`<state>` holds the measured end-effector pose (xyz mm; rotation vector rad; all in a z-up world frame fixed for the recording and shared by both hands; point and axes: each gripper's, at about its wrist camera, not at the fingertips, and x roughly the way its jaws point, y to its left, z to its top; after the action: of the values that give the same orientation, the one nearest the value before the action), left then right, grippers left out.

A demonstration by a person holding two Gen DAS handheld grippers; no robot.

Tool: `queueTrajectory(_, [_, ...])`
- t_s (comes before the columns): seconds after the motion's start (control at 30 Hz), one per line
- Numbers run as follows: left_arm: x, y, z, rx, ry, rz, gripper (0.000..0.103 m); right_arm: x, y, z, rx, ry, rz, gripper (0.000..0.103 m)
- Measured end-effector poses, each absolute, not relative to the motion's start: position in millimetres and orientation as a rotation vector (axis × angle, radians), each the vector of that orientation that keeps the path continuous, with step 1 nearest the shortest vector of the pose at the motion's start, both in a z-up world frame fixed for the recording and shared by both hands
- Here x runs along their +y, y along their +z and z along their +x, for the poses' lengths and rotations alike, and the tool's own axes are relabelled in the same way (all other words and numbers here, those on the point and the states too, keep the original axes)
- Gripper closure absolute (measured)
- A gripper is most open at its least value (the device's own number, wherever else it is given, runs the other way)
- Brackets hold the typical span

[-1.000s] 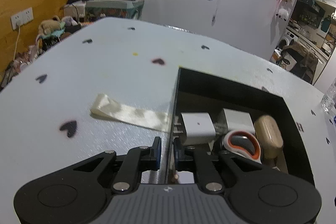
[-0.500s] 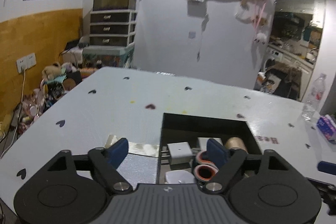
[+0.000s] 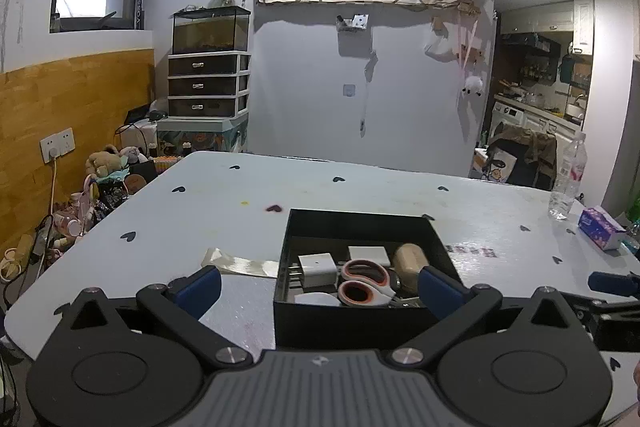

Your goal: Organize rigid objects

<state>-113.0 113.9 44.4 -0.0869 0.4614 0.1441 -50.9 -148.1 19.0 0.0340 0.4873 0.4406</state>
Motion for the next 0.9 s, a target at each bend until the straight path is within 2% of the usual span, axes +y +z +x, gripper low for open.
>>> queueTrajectory(0.3, [110, 48, -131, 0.469, 0.177, -0.089, 0.000, -143, 33, -46, 0.549, 0.400, 0.051, 0.003])
queueTrajectory(0.9, [100, 42, -129, 0.541, 0.202, -0.035, 0.000, -139, 39, -70, 0.516, 0.343, -0.023, 0.001])
